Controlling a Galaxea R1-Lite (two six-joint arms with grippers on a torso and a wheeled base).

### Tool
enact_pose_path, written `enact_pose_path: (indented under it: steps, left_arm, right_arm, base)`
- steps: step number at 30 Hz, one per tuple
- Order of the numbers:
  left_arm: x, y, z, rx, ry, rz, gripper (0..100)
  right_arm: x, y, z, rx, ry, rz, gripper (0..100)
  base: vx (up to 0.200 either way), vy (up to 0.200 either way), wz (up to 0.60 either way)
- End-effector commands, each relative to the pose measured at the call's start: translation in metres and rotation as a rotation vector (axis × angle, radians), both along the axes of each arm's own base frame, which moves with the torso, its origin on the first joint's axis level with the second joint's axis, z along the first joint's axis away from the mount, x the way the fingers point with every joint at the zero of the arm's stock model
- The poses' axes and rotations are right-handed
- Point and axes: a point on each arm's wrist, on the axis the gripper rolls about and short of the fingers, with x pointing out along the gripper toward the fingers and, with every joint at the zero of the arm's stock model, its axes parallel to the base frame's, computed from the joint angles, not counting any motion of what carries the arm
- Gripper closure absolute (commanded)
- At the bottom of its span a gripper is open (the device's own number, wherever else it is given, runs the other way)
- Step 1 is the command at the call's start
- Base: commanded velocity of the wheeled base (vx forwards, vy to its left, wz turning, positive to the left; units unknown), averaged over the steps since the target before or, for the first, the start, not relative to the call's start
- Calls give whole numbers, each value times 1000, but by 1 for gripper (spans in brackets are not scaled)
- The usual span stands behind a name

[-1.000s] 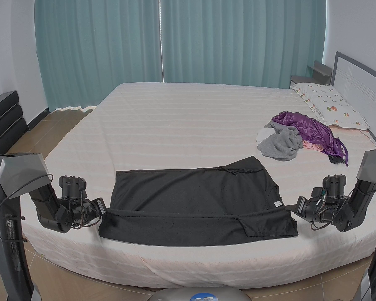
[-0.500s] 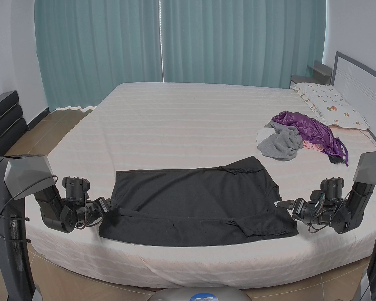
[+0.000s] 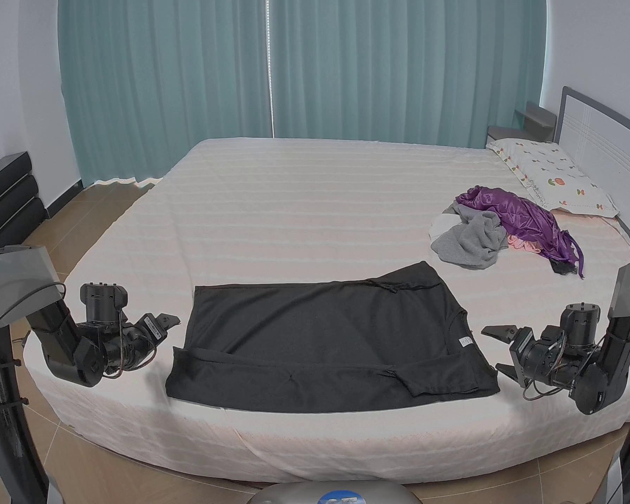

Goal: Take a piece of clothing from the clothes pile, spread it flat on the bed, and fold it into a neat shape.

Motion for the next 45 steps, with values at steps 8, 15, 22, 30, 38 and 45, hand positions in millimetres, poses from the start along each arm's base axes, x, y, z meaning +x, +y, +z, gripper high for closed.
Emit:
enact_pose_path:
  steps: [8, 15, 22, 30, 38, 45]
  left_arm:
    - [-14, 0, 13, -97, 3, -4, 0]
    - [-13, 2, 6, -100, 23, 6, 0]
    - [-13, 2, 4, -100, 28, 7, 0]
    - [-13, 2, 2, -101, 32, 7, 0]
    - [-8, 2, -4, -139, 41, 33, 0]
    - [-6, 2, -8, -144, 49, 35, 0]
  right_arm:
    - [-24, 0, -17, 53, 40, -32, 0]
    - [-26, 0, -16, 58, 46, -29, 0]
    - [-26, 0, -16, 59, 47, -29, 0]
    - [-26, 1, -17, 58, 48, -26, 0]
    - [-26, 1, -17, 57, 50, -25, 0]
    - [-27, 1, -18, 54, 51, -23, 0]
  base:
    - [200, 0, 0]
    - [114, 0, 0]
    - [0, 0, 0]
    - [0, 0, 0]
    - [0, 0, 0]
    - [0, 0, 0]
